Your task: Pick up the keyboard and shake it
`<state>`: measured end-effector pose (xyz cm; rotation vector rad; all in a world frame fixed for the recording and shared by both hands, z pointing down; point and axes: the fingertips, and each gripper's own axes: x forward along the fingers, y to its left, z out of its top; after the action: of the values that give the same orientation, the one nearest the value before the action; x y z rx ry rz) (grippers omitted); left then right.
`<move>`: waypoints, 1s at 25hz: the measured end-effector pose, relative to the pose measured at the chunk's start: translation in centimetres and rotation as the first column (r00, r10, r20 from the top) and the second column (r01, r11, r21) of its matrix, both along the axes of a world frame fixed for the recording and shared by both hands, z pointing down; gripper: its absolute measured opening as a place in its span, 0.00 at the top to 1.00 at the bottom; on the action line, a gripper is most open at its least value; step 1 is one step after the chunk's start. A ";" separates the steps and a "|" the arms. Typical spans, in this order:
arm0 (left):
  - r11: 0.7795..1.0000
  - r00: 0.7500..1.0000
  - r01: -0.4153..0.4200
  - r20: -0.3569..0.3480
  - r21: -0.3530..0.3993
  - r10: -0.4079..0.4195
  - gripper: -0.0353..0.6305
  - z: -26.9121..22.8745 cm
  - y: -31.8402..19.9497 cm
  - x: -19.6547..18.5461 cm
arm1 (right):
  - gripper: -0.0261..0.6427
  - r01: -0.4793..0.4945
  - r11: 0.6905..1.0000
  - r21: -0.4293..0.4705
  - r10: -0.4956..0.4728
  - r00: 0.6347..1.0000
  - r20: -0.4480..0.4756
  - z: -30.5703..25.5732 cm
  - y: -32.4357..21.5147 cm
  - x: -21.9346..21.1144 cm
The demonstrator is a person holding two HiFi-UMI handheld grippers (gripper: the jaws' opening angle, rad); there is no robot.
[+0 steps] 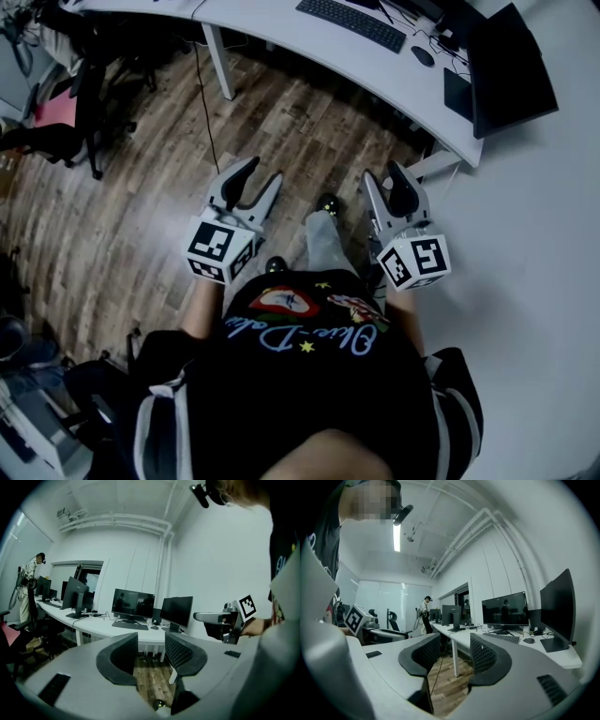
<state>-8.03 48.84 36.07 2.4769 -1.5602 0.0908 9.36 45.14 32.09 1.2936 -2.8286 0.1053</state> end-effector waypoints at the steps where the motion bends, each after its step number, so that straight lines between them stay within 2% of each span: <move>1: 1.000 1.000 0.009 0.001 0.000 -0.009 0.71 0.0 -0.3 -0.2 | 0.71 0.003 1.000 -0.003 -0.003 1.000 0.006 0.0 -0.7 0.0; 10: 0.997 0.997 0.074 0.020 -0.020 -0.074 0.71 0.2 -6.0 -1.8 | 0.71 0.075 0.997 -0.001 -0.075 0.996 0.041 0.4 -8.0 -1.9; 15: 0.997 0.997 0.077 0.025 -0.024 -0.076 0.71 0.7 -10.9 -1.1 | 0.71 0.067 0.997 -0.025 -0.065 0.997 0.047 1.3 -13.1 -0.8; 21: 0.996 0.997 0.070 0.020 -0.063 -0.069 0.71 1.5 -16.2 0.1 | 0.71 0.061 0.997 -0.041 -0.059 0.997 0.055 1.5 -18.3 0.9; 25: 0.995 0.997 0.082 0.014 -0.051 -0.081 0.71 0.9 -20.0 1.4 | 0.71 0.066 0.997 -0.049 -0.063 0.996 0.060 1.6 -21.5 2.5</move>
<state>-6.63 28.88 36.98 2.3746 -1.6405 0.1314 11.85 23.68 33.66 1.2081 -2.8921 0.2149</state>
